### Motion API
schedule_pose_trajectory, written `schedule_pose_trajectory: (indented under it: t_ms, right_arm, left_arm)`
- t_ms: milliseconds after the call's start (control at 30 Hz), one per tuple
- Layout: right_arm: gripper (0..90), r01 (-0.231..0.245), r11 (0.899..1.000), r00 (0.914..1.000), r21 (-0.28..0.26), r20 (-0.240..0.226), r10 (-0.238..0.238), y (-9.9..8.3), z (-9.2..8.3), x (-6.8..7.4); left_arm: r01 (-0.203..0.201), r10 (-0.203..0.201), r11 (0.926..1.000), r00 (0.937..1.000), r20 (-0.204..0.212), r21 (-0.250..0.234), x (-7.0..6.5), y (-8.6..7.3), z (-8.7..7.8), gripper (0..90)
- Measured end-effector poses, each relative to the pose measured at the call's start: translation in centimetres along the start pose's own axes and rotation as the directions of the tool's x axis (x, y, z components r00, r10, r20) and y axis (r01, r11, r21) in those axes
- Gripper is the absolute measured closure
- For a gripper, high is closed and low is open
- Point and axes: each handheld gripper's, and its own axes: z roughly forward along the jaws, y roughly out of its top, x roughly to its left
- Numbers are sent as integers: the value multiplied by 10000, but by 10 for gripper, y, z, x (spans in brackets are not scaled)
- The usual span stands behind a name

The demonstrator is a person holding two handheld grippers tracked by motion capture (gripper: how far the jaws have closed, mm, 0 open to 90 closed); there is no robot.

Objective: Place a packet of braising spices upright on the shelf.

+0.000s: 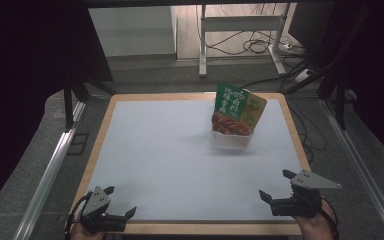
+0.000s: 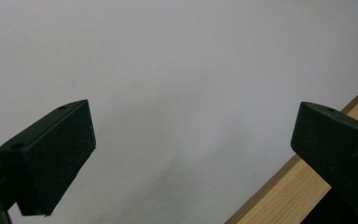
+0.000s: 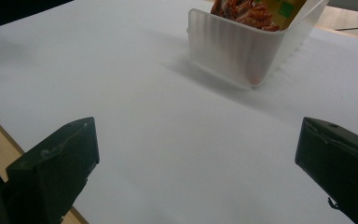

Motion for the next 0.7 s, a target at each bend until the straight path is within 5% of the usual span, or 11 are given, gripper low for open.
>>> schedule_pose_trajectory:
  t_ms: [700]
  right_arm:
    - [0,43,9999,9998,127,199,-45,-28,10,-1]
  left_arm:
    - [-83,83,10000,10000,-19,37,-1,0,1,0]
